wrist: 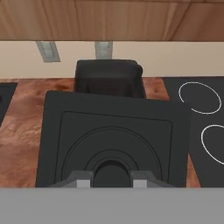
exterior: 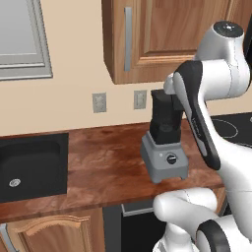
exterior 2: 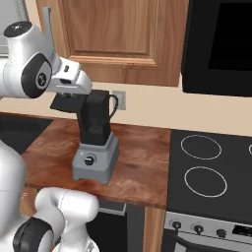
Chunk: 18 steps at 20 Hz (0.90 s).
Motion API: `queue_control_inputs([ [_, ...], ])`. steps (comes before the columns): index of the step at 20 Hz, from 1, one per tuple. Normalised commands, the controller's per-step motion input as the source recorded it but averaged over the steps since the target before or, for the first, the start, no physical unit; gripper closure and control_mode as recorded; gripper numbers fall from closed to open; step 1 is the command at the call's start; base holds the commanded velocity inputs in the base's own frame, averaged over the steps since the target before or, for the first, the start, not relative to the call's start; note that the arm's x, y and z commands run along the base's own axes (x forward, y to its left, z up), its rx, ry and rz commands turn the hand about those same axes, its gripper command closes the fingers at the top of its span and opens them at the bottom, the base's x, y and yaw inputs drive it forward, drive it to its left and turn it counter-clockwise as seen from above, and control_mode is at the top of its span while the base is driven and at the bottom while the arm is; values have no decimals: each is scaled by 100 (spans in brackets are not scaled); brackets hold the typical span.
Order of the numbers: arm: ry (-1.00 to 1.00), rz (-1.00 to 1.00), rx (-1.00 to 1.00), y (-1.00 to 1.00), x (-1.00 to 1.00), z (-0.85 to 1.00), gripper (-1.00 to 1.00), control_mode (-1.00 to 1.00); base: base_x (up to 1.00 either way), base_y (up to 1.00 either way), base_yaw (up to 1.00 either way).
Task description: Close the lid blender by securely placing the lid on top.
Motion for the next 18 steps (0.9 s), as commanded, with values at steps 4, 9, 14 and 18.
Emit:
queue_control_inputs([
  [4,1,0,0,-5,0,-8,100,-100,0,0,0],
  [9,0,0,0,-9,19,0,100,-100,0,0,0],
  [14,1,4,0,-11,27,0,100,-100,0,0,0],
  [18,12,11,0,-6,20,0,100,-100,0,0,0],
])
